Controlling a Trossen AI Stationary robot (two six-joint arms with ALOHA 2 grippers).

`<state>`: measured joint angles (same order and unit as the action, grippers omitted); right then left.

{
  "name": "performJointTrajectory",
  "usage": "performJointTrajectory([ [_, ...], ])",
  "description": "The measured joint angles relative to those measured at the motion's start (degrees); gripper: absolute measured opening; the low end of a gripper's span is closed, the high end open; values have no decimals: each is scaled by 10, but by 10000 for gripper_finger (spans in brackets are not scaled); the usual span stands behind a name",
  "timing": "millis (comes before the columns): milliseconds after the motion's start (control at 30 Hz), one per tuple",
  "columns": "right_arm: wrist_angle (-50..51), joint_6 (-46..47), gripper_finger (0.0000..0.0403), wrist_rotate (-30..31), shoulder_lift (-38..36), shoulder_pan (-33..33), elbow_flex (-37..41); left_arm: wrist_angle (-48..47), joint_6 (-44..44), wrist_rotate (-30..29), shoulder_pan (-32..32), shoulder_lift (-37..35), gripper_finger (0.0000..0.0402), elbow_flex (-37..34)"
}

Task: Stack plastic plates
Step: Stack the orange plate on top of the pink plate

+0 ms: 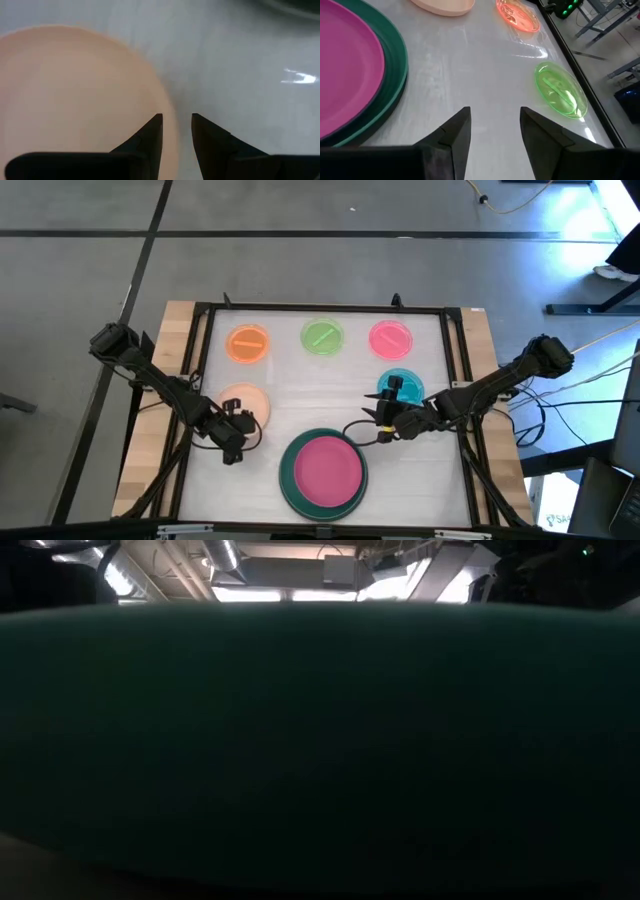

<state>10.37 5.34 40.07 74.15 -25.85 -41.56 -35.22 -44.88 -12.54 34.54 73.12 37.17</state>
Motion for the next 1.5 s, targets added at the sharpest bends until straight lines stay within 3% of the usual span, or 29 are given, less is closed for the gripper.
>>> performJointTrajectory([
  [467,2,-1,161,-1,0,0,0,54,-46,42,0,0,96,-47],
  [700,1,-12,161,0,0,0,0,62,-47,31,-2,0,95,-66],
  [900,1,-11,161,0,0,0,0,72,-57,31,-2,0,52,-72],
  [1033,1,-11,161,0,0,0,0,86,-27,24,-2,0,10,-70],
  [1300,1,-6,161,21,0,0,0,103,78,-45,-2,0,8,-2],
  [1500,1,-6,161,29,0,0,0,212,192,-59,-2,0,5,37],
])
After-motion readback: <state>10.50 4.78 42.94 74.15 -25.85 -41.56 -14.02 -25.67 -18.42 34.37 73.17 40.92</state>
